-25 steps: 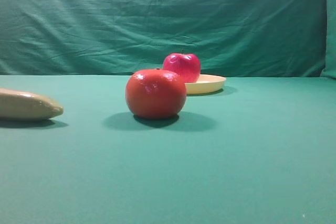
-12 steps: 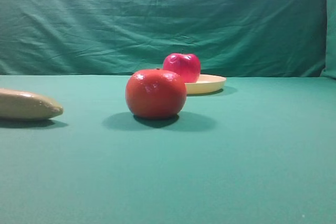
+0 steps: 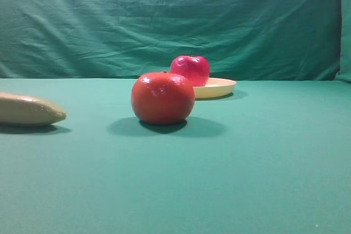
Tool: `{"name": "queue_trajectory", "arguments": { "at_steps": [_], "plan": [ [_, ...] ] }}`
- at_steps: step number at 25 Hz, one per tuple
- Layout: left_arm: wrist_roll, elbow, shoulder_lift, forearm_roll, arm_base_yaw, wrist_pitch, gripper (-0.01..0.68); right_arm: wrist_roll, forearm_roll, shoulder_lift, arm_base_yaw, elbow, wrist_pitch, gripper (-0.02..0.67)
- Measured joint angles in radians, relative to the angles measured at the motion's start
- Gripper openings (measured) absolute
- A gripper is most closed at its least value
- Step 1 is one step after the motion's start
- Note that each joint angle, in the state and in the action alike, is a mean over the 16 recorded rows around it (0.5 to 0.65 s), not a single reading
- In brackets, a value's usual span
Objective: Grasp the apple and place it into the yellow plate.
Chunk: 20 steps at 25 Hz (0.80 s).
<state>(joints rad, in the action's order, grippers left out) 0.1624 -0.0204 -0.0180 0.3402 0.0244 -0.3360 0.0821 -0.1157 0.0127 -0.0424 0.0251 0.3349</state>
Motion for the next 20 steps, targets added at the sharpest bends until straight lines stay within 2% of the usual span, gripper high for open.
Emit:
{"name": "queue_trajectory", "arguments": {
  "at_steps": [20],
  "plan": [
    [0.0, 0.0, 0.0, 0.0, 0.0, 0.0, 0.157, 0.009, 0.026, 0.0, 0.0, 0.002, 0.04, 0.0]
  ]
}}
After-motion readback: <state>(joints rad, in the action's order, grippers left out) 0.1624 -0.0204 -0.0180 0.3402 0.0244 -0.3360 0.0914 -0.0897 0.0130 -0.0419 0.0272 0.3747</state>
